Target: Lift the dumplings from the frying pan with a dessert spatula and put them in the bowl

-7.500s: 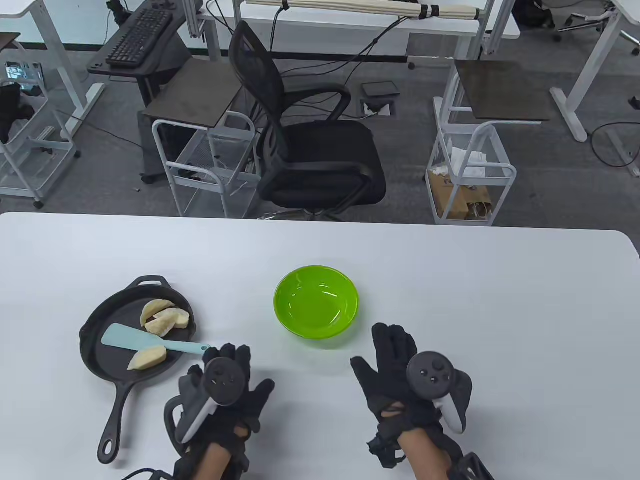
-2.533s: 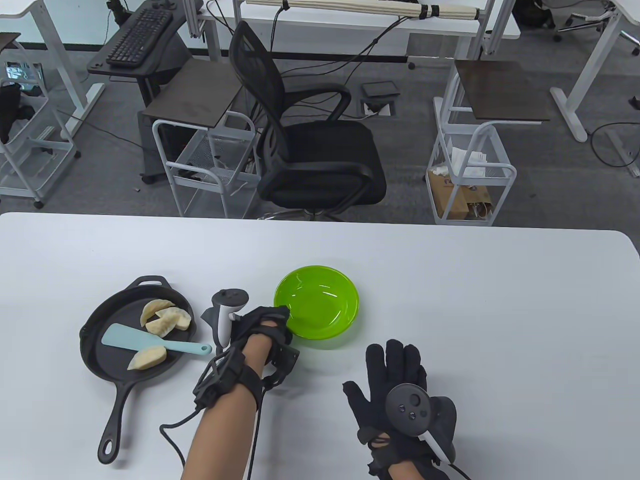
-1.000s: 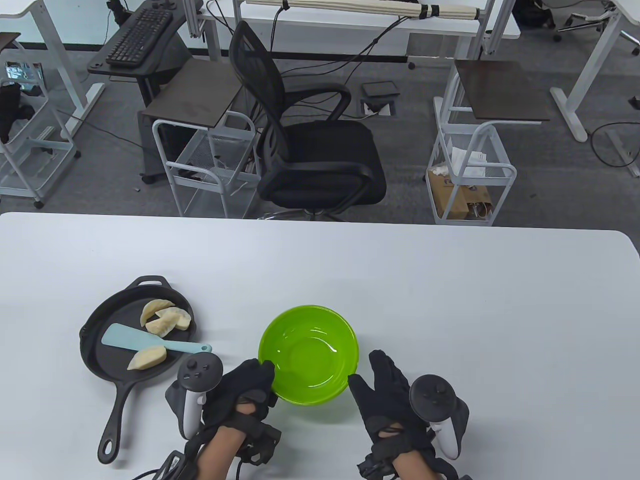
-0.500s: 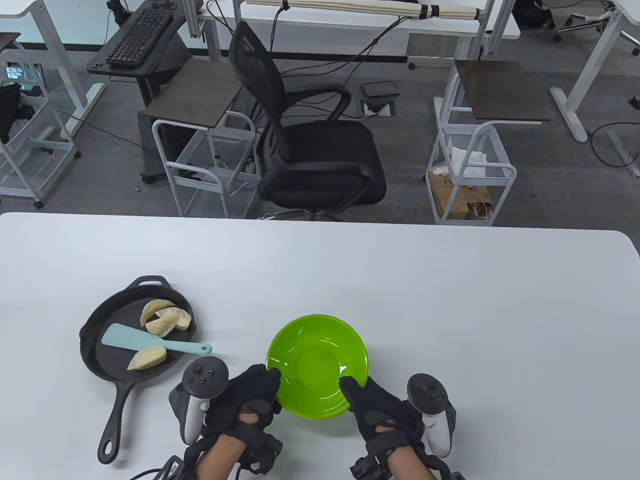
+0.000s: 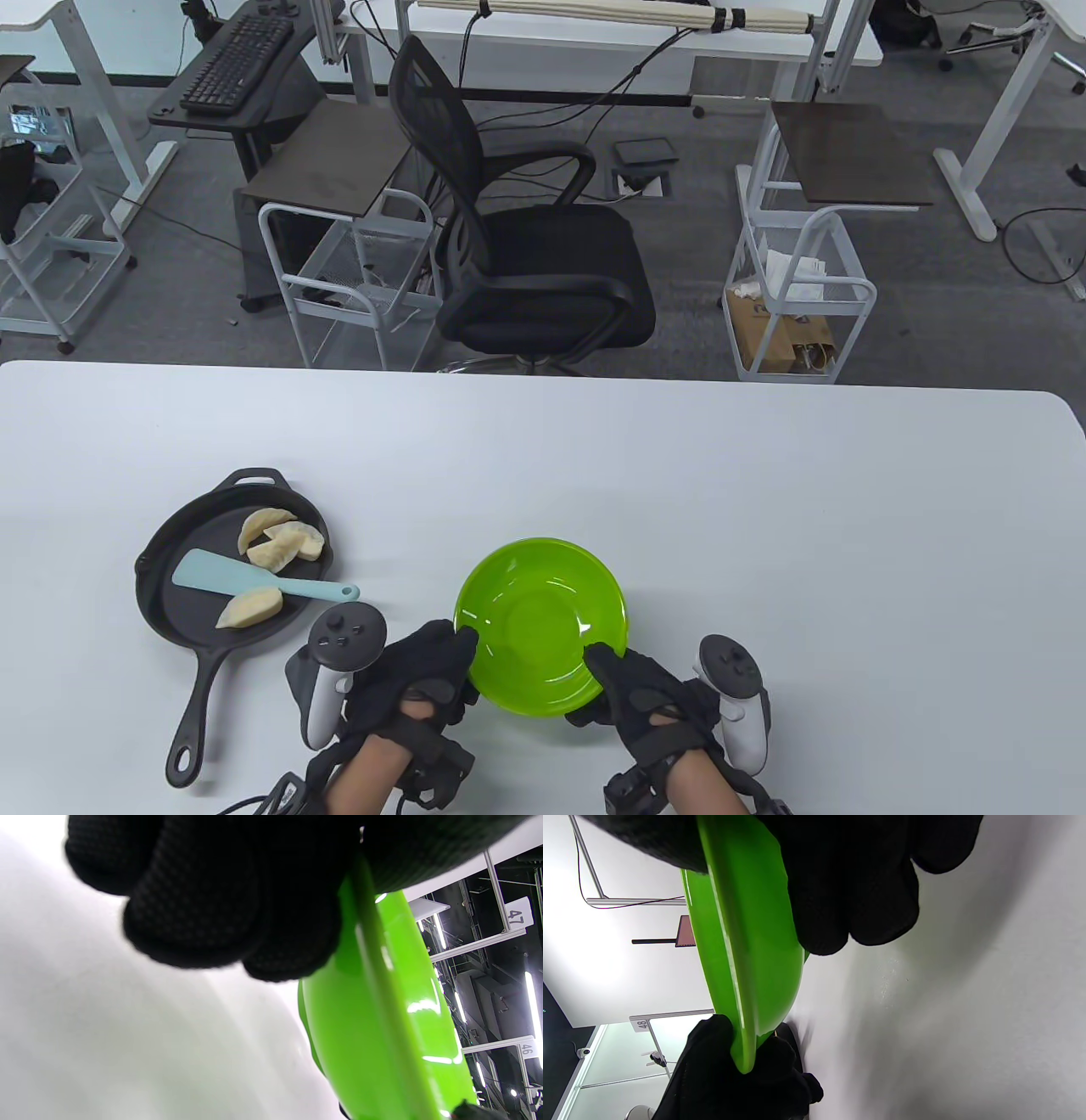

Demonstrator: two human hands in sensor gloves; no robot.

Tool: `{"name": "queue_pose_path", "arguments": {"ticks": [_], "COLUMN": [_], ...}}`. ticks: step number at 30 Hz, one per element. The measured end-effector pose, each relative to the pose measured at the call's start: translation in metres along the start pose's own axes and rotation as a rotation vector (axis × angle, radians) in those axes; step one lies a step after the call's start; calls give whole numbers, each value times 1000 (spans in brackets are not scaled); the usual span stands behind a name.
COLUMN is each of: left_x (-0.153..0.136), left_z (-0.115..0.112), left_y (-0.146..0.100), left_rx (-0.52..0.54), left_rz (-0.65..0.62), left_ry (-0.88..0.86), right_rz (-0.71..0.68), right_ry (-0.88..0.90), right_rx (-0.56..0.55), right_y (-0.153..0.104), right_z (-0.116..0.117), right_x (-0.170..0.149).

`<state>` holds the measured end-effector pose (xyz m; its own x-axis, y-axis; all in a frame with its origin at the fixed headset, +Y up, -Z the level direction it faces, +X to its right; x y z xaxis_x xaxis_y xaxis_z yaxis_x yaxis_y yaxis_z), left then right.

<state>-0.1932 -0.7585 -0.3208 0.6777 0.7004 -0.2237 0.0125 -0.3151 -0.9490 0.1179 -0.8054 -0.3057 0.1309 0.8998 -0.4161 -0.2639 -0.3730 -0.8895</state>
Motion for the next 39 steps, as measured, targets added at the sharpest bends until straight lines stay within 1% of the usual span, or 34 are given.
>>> {"name": "queue_pose_path", "arguments": {"ticks": [3, 5, 7, 13, 15, 19, 22, 24, 32, 36, 39], "left_x": [1, 1, 2, 8, 9, 11, 12, 13, 13, 13, 14], "left_z": [-1, -2, -3, -4, -5, -8, -9, -9, -10, -11, -11], "left_y": [1, 1, 1, -2, -2, -2, -3, -3, -3, -3, -3], "left_rx": [-16, -53, -50, -45, -45, -68, -67, -66, -78, -84, -88], "left_rz": [-20, -27, -31, -54, -66, -79, -84, -89, -90, -92, -93], "left_ry": [0, 29, 28, 63, 70, 71, 75, 79, 75, 77, 78], "right_rz": [4, 10, 17, 25, 33, 18, 28, 42, 57, 65, 75], "right_ry": [8, 22, 41, 98, 160, 240, 323, 419, 482, 536, 550], "right_rx": [-24, -43, -72, -224, -311, -536, -636, -689, -831, -832, -813], "right_y": [0, 0, -1, -3, -5, -9, -10, -9, -7, -4, -2], "right_z": [-3, -7, -13, -43, -59, -86, -99, -106, -128, -136, -142], "right_x": [1, 2, 2, 6, 5, 1, -3, -5, 5, 7, 8]}}
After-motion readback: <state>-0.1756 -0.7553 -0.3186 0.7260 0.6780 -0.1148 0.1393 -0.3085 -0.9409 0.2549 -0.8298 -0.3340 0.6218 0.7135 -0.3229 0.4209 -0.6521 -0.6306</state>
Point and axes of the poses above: the tracker on the back of each hand, its own x axis roughly to the thumb side, its own y axis roughly from the wrist to the fingertips, z = x × y, the point moved 3 cm from there along y, roughly from the wrist to the fingertips, and after that the axes turned 12 degrees about y, right-handed, at the moved point
